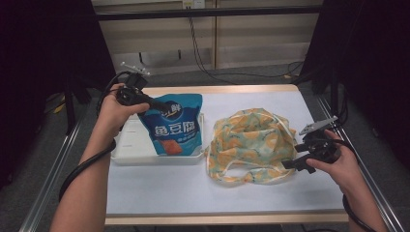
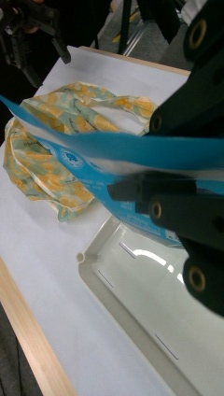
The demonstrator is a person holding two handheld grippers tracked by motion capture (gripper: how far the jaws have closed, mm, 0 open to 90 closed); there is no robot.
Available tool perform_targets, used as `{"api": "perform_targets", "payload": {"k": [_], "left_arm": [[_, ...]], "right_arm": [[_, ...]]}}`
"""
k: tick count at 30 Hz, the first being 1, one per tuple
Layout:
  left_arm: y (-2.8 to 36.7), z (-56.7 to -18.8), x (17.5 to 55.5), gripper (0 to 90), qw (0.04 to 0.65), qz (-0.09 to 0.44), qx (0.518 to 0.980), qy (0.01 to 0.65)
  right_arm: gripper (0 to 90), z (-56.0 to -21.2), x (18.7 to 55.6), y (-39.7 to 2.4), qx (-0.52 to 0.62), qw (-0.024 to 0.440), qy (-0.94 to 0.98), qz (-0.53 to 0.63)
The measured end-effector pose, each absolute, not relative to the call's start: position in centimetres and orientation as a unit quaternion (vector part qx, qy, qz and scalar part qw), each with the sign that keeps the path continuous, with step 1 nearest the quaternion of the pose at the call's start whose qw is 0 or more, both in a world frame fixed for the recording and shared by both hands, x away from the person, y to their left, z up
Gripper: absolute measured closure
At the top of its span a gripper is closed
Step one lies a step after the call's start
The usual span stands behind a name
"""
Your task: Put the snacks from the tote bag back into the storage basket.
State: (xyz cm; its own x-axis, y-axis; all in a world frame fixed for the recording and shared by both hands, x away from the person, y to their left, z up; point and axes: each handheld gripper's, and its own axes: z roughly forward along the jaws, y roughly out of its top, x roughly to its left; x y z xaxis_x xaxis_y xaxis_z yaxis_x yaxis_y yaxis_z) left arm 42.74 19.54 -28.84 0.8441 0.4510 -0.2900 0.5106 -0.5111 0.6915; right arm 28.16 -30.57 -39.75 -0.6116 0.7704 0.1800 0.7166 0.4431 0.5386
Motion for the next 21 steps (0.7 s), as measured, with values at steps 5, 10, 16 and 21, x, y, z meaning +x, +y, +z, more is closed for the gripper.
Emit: {"api": "perform_targets", "payload": {"k": [5,10,16,21], "left_arm": [[20.1,-29.3,42.2,65.8,0.407,-0.015,0.865,0.295],[20.5,-29.9,41.7,50.8,0.394,-0.001,0.868,0.302],[21.2,-30.9,40.9,41.2,0.385,0.012,0.872,0.303],[22.0,-31.7,40.3,35.3,0.379,0.022,0.872,0.31]], "right_arm": [[10.9,-39.7,28.4,-30.2,0.434,0.048,0.85,0.295],[10.9,-39.6,28.5,-30.1,0.432,0.047,0.851,0.294],[10.8,-39.6,28.5,-30.2,0.437,0.046,0.849,0.293],[10.8,-39.6,28.5,-30.1,0.432,0.05,0.851,0.295]]}}
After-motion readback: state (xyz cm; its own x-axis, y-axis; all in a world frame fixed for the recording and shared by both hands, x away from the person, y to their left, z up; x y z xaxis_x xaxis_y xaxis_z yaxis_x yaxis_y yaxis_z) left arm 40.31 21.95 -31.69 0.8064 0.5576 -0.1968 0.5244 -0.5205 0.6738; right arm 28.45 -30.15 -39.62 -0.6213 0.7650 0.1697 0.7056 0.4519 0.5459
